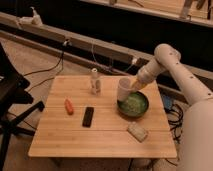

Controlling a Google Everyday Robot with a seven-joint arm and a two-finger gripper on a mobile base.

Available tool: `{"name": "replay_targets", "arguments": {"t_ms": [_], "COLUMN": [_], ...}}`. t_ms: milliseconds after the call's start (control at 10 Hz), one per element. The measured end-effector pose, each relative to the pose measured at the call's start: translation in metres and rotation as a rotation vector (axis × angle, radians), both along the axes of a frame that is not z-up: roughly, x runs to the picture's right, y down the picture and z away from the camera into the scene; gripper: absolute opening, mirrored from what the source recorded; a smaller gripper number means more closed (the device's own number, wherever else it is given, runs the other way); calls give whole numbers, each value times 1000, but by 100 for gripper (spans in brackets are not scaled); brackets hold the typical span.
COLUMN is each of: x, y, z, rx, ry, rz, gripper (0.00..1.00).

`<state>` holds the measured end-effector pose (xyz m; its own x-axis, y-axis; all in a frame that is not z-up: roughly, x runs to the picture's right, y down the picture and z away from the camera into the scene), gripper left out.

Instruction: Place the ceramic cup in the ceramic bowl

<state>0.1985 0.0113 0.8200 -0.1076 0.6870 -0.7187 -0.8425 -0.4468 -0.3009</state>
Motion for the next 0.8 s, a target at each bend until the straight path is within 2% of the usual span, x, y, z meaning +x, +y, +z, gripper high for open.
{"name": "replay_targets", "arguments": {"t_ms": [100,300,400,500,600,700,800], "x": [-3,-20,-27,-23,-19,-11,-9], "y": [4,6,5,6,6,6,4], "z": [0,15,19,18,10,-2,-8], "rx": [-6,0,-5,-13,-20,-24,-29], "ry": [4,-2,-3,1,-8,-5,0], "rz": [-1,-14,-5,-9,-15,-20,-17], "gripper": [27,33,28,27,32,42,48]}}
